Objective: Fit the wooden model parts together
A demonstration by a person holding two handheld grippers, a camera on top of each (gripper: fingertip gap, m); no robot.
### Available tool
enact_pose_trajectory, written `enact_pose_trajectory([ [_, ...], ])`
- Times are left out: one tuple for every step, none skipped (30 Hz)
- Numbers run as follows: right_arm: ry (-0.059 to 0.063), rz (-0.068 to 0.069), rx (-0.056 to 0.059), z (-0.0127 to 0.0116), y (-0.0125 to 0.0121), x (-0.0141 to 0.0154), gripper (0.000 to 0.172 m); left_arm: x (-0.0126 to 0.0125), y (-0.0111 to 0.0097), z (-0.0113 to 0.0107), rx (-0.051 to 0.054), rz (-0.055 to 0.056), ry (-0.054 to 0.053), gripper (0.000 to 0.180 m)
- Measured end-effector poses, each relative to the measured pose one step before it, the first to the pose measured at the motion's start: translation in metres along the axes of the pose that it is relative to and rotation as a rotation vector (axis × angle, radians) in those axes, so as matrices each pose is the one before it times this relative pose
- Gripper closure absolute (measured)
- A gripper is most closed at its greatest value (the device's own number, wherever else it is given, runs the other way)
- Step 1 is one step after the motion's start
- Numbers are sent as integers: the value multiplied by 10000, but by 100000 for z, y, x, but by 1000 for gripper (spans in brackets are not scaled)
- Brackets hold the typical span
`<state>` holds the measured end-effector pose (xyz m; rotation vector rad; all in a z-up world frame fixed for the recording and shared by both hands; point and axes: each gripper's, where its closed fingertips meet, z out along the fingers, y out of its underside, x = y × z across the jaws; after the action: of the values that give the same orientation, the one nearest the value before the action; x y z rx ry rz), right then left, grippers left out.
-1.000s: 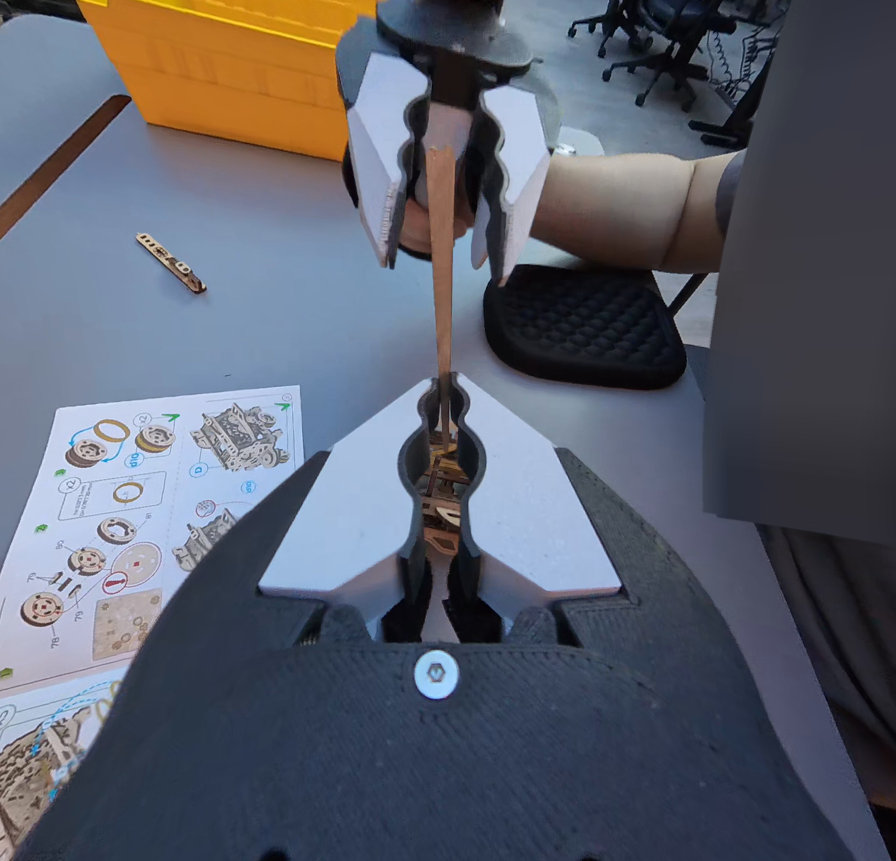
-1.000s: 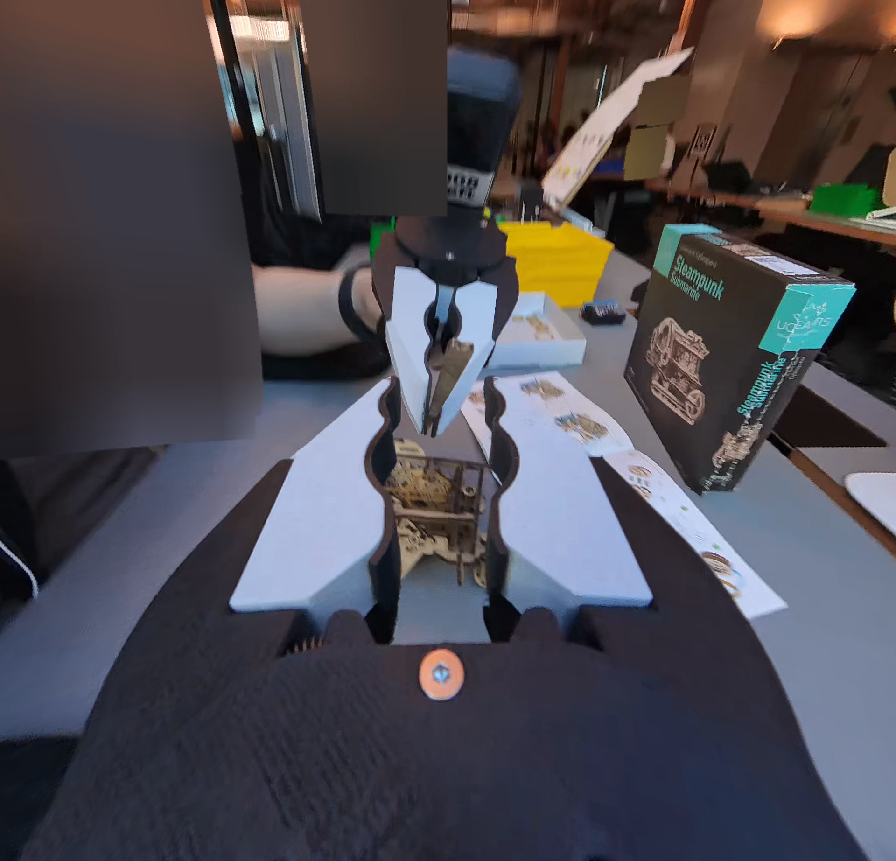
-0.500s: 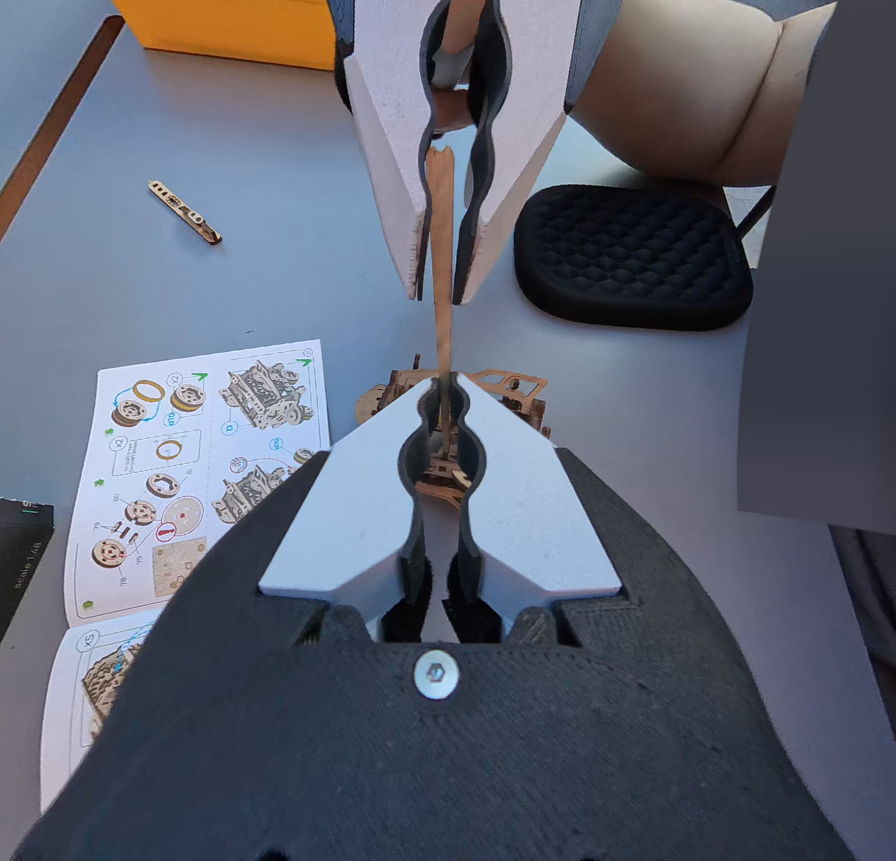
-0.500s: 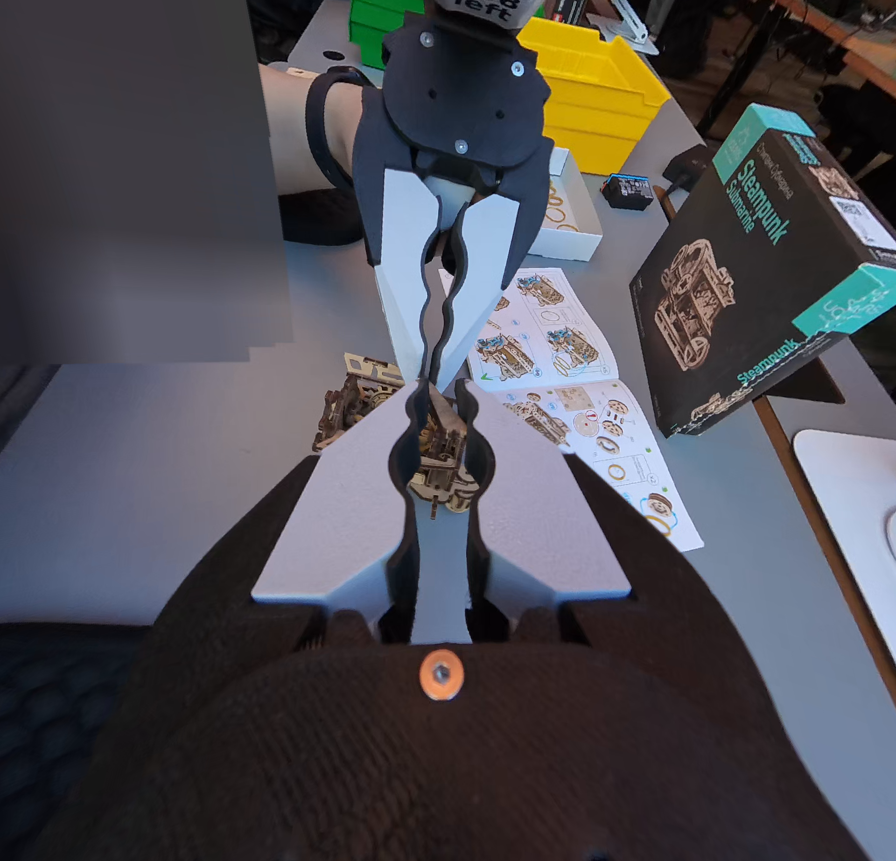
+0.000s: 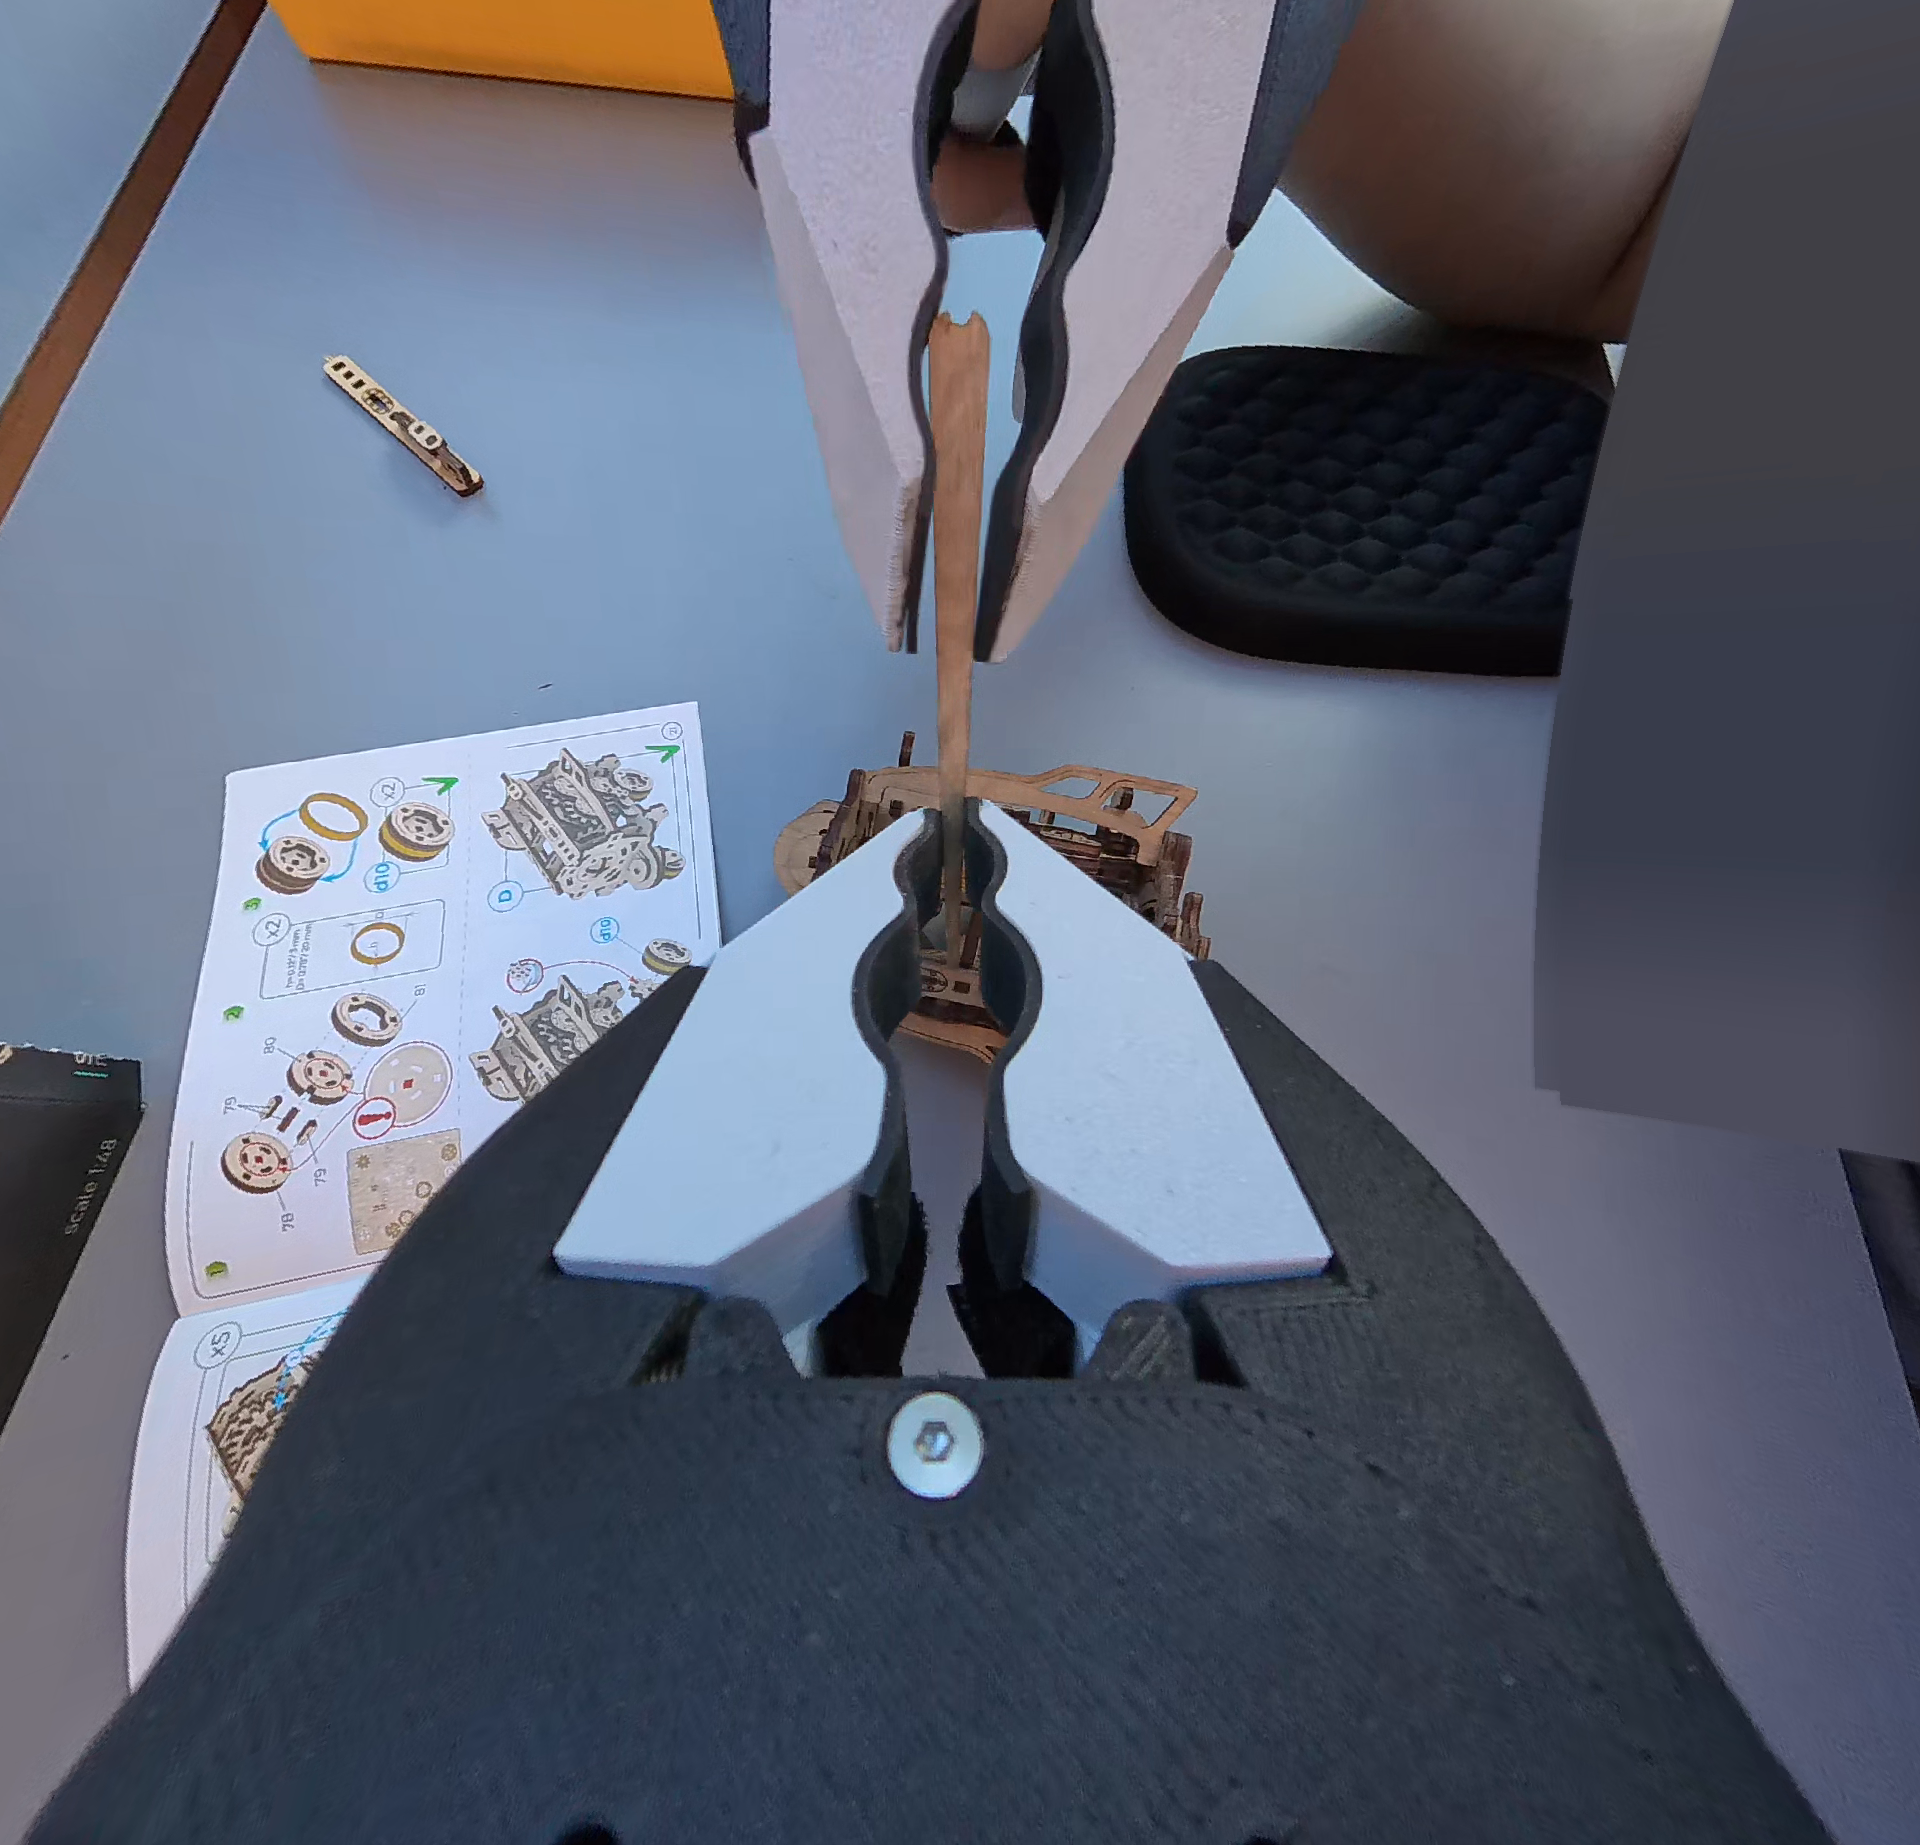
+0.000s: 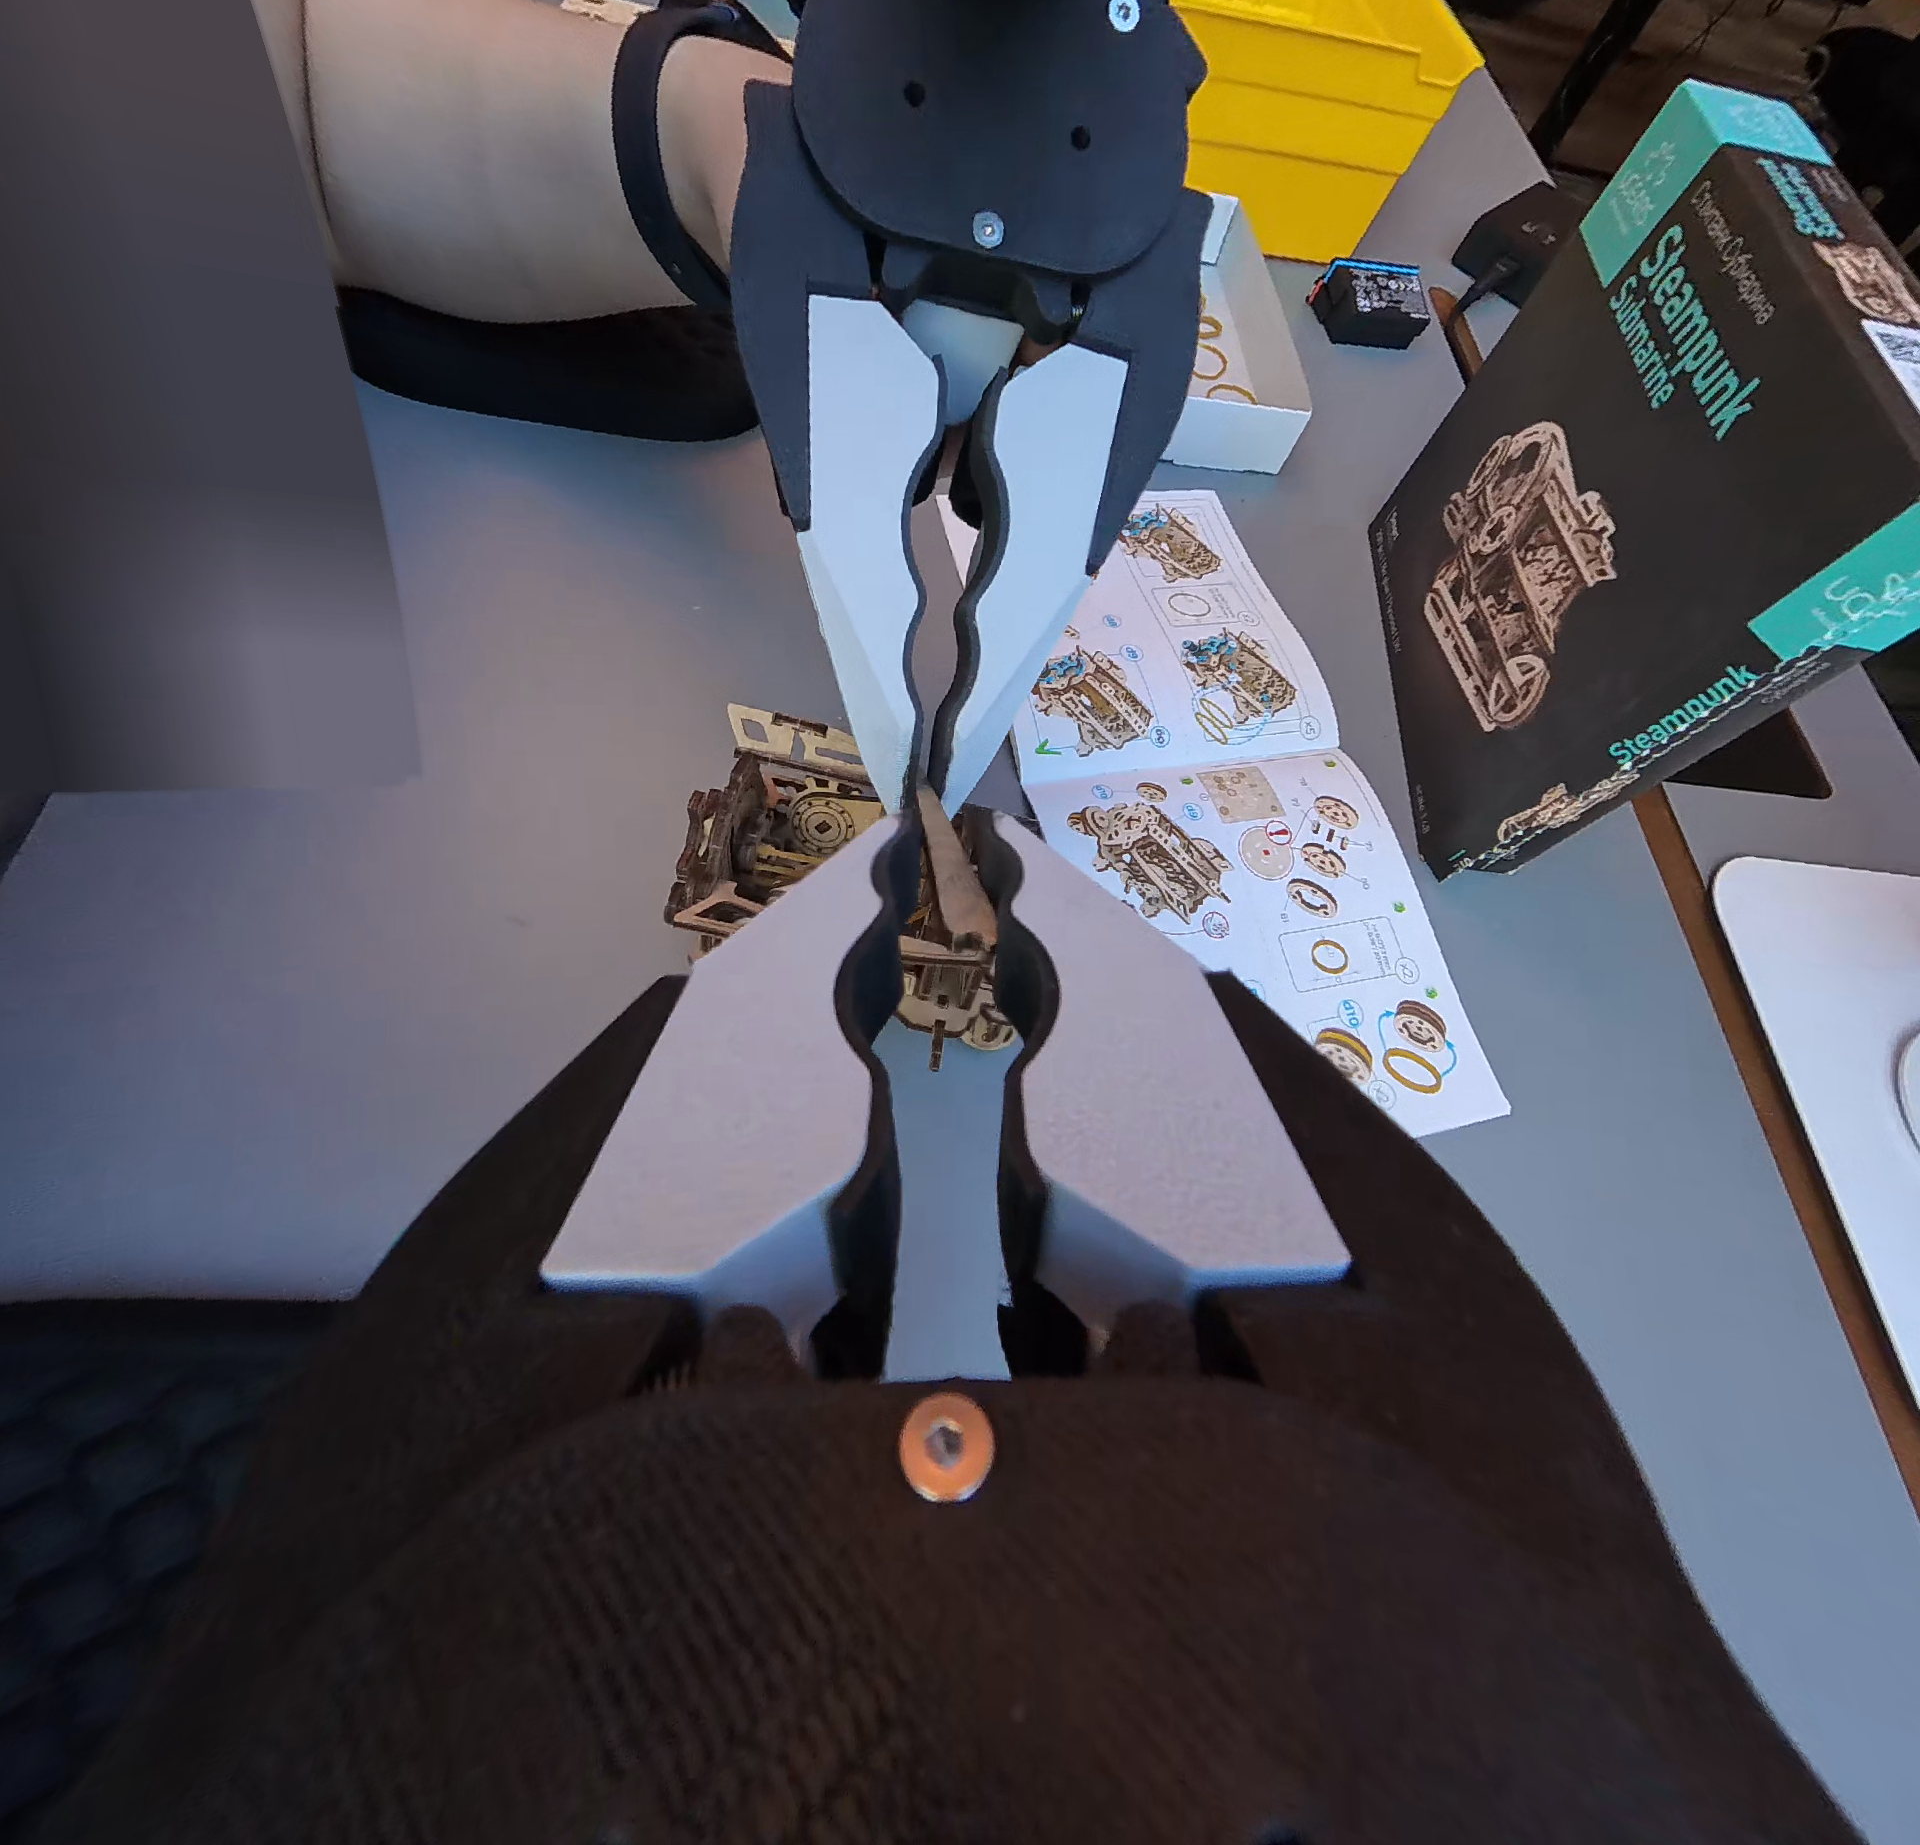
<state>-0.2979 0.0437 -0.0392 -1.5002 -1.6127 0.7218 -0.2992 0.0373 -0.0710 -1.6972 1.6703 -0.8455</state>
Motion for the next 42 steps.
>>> enact_pose_trajectory([
  [-17, 33, -97, 40, 120, -27, 164, -49, 66, 22, -51, 35, -53, 180],
  [-17, 69, -130, 39, 160, -4, 165, -31, 52, 24, -37, 46, -56, 180],
  [-129, -13, -26, 33, 28, -227, 166, -2, 51, 24, -37, 55, -38, 180],
  [-82, -62, -55, 43, 60, -198, 167, 33, 55, 16, -50, 46, -17, 179],
  [45, -70, -97, 39, 118, 13, 167, -5, 27, 15, -32, 40, -33, 180],
  [94, -1, -46, 18, 52, 119, 166, 35, -17, 7, -2, 34, -8, 180],
  [69, 28, -56, -4, 60, 106, 165, 47, -26, -3, 3, 12, 4, 180],
  [-5, 31, -18, -15, 21, 2, 165, 12, -20, -12, -11, 20, -10, 180],
  [-68, 37, -14, -15, 29, -91, 165, 26, -9, -12, -10, 34, -15, 180],
  [-54, 6, -16, -14, 20, -99, 166, 10, -30, -12, 0, 27, -22, 180],
  [-89, -34, 27, -11, -61, -195, 167, 10, -14, -19, 3, 16, -14, 180],
  [35, -57, -30, -4, -3, -18, 167, -29, -15, -22, 9, -4, -22, 180],
  [80, -105, 3, -7, -70, 22, 167, -10, -21, -38, 16, -14, -7, 179],
  [43, -108, -17, 4, -39, -39, 167, 6, -17, -44, 19, -34, 24, 179],
  [65, -94, 17, -8, -86, -4, 167, 15, -41, -47, 34, -43, 25, 179],
  [12, -46, 11, -12, -62, -43, 167, 76, -42, -62, 48, -86, 69, 179],
  [-40, 32, 6, -30, -56, -66, 167, 27, -97, -106, 75, -167, 50, 179],
  [21, 39, 11, -73, -62, 40, 167, -161, -225, -249, 142, -195, -62, 178],
  [46, 54, -99, -107, 120, 104, 167, -227, -337, -428, 257, -178, -118, 168],
  [52, 56, -274, -129, 372, 96, 167, -103, -324, -551, 294, -166, -48, 157],
  [114, 17, -292, -137, 389, 99, 167, -47, -214, -625, 269, -174, -17, 155],
  [107, 44, -197, -127, 169, 7, 167, -11, -83, -601, 221, -147, -43, 155],
  [31, 48, -122, -61, -37, -193, 167, 146, 88, -499, 138, -36, -21, 156],
  [85, -20, -206, 22, -2, -165, 167, 302, 265, -350, 23, 80, -28, 159],
  [184, -126, -323, 66, 178, -2, 167, 299, 408, -160, -100, 141, -132, 162],
  [130, -63, -343, 97, 274, 39, 167, 113, 422, 15, -152, 220, -332, 163],
  [-4, 77, -257, 93, 249, -35, 167, 85, 233, 148, -112, 398, -425, 163],
  [8, 69, -66, 51, 55, 18, 167, 307, 56, 224, -90, 556, -351, 164],
  [-26, 68, 55, -41, -75, -14, 167, 429, -75, 227, -132, 608, -261, 165],
  [-66, 77, 77, -108, -76, -62, 167, 275, -212, 191, -129, 561, -260, 165],
  [-1, 72, 66, -203, -47, 28, 167, 240, -367, 156, -27, 457, -157, 166],
  [43, 80, 35, -265, -4, 102, 167, 234, -455, 134, 83, 355, -13, 167],
  [-3, 78, -12, -272, 74, 23, 167, 203, -405, 137, 123, 333, 52, 168],
  [16, 34, 6, -232, 55, 3, 167, 176, -258, 170, 92, 316, 85, 168],
  [58, 46, -5, -132, 83, 19, 167, 230, -50, 224, -11, 243, 172, 169],
  [103, 47, 11, -56, 63, 16, 167, 388, 114, 260, -110, 242, 267, 169],
  [62, 38, 59, -3, 5, -131, 167, 234, 230, 267, -161, 340, 142, 168],
  [143, 140, 96, 5, -11, -65, 167, 63, 379, 277, -236, 447, -9, 168],
  [229, 211, 137, -20, 19, -4, 167, -7, 349, 244, -213, 444, -74, 168],
  [83, 219, 233, -36, -22, -259, 167, 132, 84, 178, -74, 350, 15, 168],
  [101, 381, 303, -37, 24, -212, 167, 169, -50, 118, -36, 275, 68, 170],
  [121, 371, 291, -37, 174, -162, 167, 120, 20, 83, -107, 287, 66, 171],
])
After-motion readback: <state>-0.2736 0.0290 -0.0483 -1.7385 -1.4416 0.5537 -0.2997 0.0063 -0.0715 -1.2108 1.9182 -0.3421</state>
